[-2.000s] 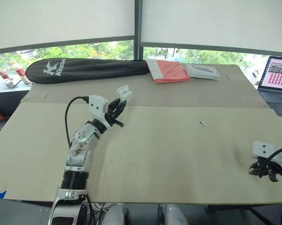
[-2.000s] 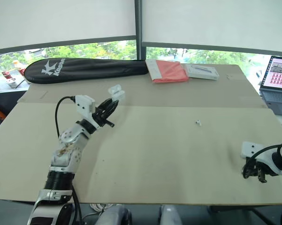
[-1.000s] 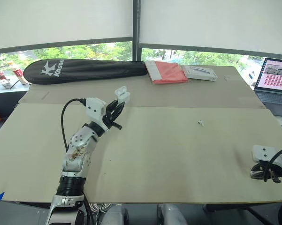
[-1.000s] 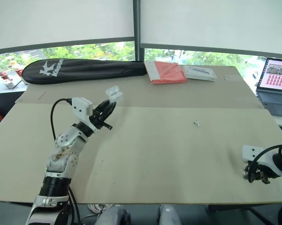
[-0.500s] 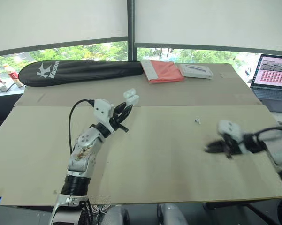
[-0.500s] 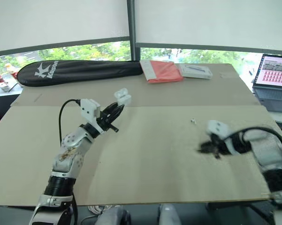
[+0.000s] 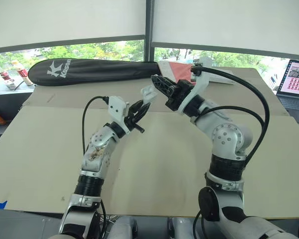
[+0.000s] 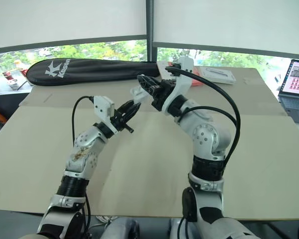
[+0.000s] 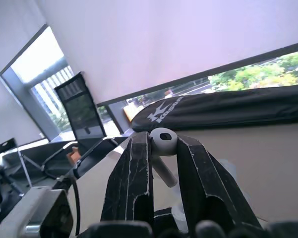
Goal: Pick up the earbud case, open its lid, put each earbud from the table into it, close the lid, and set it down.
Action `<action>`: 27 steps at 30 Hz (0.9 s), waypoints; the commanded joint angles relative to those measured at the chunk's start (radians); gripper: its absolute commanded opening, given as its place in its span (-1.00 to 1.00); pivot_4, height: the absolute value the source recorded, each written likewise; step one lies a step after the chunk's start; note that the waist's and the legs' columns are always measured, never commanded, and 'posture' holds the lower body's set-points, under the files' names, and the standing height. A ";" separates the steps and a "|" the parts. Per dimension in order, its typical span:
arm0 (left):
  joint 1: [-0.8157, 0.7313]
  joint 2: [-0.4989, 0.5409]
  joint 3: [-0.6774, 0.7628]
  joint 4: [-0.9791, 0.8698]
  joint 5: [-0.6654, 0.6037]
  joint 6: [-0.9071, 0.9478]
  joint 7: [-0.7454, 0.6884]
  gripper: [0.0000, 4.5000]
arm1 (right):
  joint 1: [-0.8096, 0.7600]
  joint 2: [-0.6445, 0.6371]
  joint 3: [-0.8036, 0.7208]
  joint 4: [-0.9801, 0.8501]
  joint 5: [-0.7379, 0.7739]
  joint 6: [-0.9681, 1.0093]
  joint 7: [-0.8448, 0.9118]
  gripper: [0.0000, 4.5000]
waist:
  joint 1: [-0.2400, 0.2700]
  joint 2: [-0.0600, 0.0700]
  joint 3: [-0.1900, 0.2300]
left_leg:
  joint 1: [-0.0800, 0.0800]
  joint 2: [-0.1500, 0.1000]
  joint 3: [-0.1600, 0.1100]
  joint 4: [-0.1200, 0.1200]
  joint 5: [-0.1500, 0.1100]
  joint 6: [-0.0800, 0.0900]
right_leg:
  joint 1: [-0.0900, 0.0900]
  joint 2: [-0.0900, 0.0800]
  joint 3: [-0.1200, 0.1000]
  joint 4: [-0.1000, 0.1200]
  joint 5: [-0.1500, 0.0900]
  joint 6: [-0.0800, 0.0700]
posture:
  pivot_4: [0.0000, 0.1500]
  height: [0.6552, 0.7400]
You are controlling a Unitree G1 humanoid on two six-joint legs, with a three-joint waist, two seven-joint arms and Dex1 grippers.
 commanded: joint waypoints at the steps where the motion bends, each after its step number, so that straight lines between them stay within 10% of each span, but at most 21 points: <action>1: -0.040 -0.015 -0.009 -0.007 0.011 -0.039 0.000 -0.79 | -0.009 0.028 -0.009 -0.006 0.030 -0.054 -0.054 -0.84 | -0.007 0.000 0.000 | 0.000 0.000 0.000 -0.001 0.000 0.000 | 0.000 0.001 0.000 0.000 0.000 0.000 | 1.00 1.00; 27: -0.034 -0.026 -0.031 -0.030 0.035 -0.088 -0.010 -0.79 | 0.051 0.041 0.076 0.025 0.046 -0.085 -0.101 -0.84 | -0.025 0.000 0.000 | 0.003 0.002 -0.002 -0.003 -0.002 0.003 | 0.000 0.002 0.000 0.001 0.000 0.000 | 1.00 1.00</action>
